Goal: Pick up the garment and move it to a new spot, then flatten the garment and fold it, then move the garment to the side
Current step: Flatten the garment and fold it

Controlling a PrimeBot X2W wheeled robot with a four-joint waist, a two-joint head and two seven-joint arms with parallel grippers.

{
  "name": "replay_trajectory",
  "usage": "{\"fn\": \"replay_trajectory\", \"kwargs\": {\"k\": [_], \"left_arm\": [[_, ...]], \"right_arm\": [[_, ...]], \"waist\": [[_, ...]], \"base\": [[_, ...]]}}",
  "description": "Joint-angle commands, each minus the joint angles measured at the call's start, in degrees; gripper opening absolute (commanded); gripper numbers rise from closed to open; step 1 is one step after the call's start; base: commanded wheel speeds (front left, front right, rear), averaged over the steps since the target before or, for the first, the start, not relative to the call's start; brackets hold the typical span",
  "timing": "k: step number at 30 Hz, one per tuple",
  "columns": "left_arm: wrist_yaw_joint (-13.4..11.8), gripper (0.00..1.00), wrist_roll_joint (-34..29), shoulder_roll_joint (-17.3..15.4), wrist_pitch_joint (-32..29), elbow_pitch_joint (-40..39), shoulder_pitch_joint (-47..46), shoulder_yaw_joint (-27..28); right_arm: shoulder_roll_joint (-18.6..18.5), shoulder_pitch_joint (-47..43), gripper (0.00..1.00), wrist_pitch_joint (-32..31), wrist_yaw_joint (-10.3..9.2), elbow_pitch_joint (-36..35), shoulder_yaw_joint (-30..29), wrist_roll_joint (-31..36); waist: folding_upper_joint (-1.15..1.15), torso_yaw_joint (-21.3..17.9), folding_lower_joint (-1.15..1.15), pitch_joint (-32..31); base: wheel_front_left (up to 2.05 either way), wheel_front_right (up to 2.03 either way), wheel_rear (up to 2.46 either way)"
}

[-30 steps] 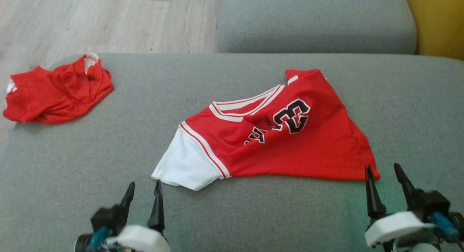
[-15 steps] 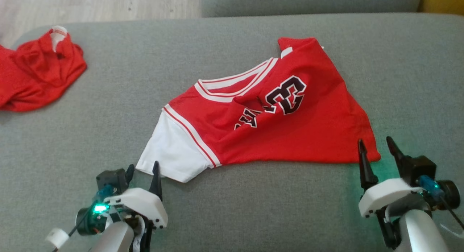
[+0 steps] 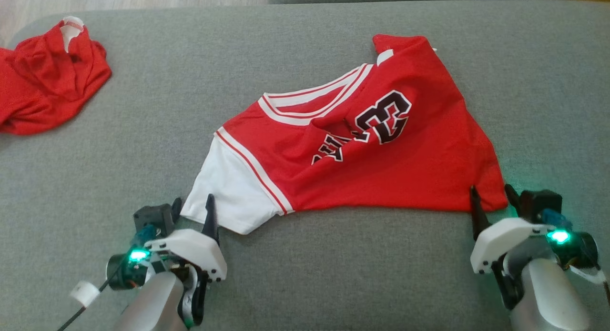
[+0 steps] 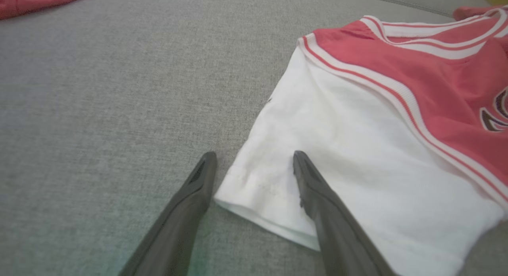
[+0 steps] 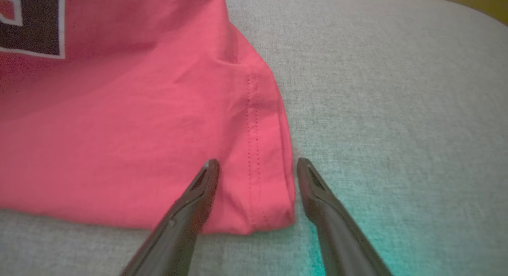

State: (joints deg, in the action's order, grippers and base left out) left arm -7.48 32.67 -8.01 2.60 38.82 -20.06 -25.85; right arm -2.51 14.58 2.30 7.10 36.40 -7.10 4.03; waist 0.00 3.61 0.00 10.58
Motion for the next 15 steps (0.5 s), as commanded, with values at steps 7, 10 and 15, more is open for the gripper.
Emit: {"fn": "replay_trajectory", "kwargs": {"k": [7, 10, 15], "left_arm": [[1.4, 0.0, -0.8, 0.6, 0.2, 2.3, -3.0, -0.3], [1.8, 0.0, -0.9, 0.6, 1.1, 2.1, -3.2, -0.5], [1.8, 0.0, -1.1, -0.2, 3.4, -0.6, -3.0, -0.4]], "right_arm": [[-0.4, 1.5, 0.15, -2.3, 0.39, 3.5, 4.5, -3.4], [-0.4, 1.5, 0.0, -0.9, 0.39, 3.1, 5.0, -4.4], [-0.4, 1.8, 0.0, 1.7, 0.39, 0.6, 5.3, -6.1]], "waist": [[0.0, 0.3, 0.0, -0.1], [0.0, 0.1, 0.0, -0.5], [0.0, -0.2, 0.0, -1.9]], "base": [[0.0, 0.0, 0.0], [0.0, 0.0, 0.0], [0.0, 0.0, 0.0]]}}
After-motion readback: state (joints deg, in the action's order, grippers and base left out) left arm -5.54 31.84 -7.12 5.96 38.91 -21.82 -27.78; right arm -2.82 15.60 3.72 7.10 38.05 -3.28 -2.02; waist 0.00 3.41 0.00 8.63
